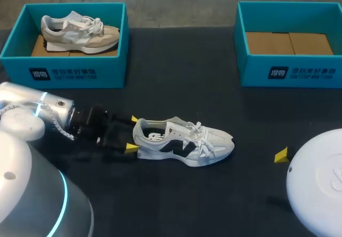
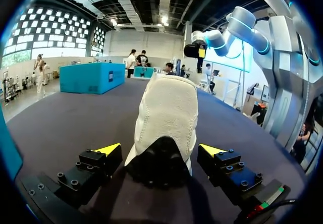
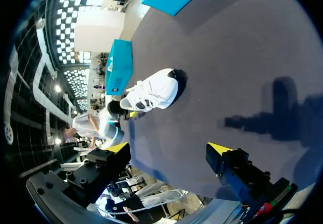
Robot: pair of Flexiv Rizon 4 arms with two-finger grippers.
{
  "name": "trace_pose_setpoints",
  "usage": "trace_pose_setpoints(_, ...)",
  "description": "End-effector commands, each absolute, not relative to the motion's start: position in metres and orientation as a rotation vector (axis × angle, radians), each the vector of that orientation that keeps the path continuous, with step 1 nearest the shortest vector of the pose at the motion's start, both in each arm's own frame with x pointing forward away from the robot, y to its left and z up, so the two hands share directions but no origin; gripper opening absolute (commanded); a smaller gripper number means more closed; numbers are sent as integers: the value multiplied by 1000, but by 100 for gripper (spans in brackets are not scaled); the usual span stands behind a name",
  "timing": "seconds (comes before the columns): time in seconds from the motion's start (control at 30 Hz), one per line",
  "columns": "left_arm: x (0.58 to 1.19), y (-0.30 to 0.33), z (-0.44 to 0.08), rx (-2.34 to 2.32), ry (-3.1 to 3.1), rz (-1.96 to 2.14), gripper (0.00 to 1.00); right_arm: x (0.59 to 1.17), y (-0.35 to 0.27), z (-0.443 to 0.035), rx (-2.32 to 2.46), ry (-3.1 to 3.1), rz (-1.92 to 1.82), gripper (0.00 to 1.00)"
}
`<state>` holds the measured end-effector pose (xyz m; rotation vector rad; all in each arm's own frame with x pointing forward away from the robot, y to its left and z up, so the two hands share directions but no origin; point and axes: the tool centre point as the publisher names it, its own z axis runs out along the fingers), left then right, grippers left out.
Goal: Take the shoe out of the shoebox, open the shoe tongue, remove and reinsert the insole, then place the shoe into the shoebox
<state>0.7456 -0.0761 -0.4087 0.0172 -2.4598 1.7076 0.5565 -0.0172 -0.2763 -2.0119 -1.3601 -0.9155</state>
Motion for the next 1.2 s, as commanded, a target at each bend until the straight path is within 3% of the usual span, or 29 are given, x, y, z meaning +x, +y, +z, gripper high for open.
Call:
trace_pose_setpoints(0.03, 743, -79, -411, 7, -2458, 1715, 100, 555, -16, -275, -2017, -1361, -916, 100)
trace_pose_setpoints(1.2, 740, -101, -422, -7, -2450, 1775, 100, 555, -16, -275, -2017, -1361, -916, 100)
